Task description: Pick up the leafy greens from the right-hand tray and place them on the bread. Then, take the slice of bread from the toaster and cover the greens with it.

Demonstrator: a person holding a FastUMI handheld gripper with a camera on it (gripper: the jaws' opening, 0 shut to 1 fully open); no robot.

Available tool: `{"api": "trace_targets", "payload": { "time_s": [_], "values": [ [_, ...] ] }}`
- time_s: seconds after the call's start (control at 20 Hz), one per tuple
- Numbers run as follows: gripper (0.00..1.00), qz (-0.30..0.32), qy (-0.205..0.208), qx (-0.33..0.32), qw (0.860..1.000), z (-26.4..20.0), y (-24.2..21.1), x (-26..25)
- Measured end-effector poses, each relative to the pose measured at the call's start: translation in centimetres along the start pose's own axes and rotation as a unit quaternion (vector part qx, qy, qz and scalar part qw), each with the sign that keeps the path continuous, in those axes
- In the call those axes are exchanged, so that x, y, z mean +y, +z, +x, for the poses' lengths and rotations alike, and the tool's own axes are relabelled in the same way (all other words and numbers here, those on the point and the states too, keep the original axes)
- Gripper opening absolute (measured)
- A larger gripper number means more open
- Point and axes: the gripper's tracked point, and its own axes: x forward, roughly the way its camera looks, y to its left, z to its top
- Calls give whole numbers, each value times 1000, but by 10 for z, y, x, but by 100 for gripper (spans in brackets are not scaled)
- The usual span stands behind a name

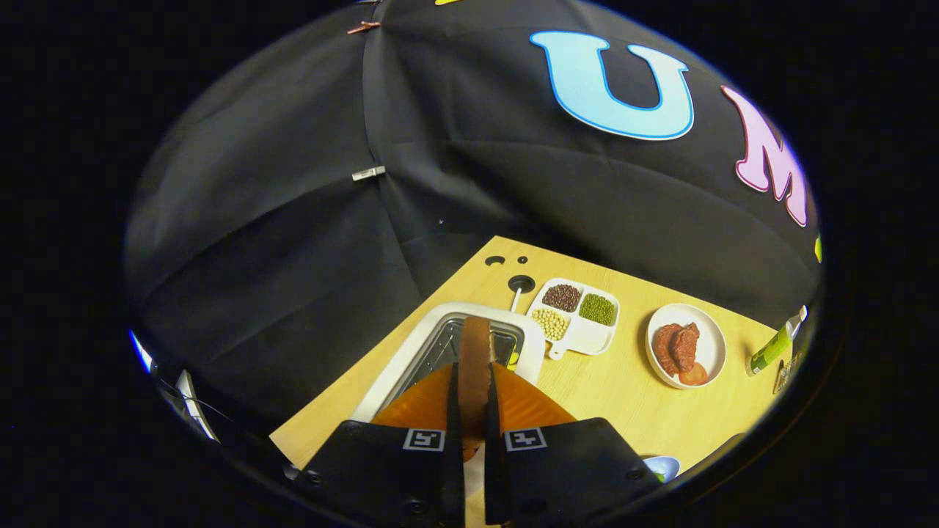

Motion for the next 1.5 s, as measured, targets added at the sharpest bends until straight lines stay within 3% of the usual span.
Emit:
{"api": "trace_targets", "payload": {
  "time_s": [0.3, 0.6, 1.05, 1.5],
  "values": [
    [15, 41, 8, -36, 998, -59, 30, -46],
    [15, 89, -5, -51, 995, -104, 25, -105],
    [15, 148, -22, 4, 989, -136, -74, -178],
    [15, 248, -7, 36, 968, -126, -169, -193]
  ]
}}
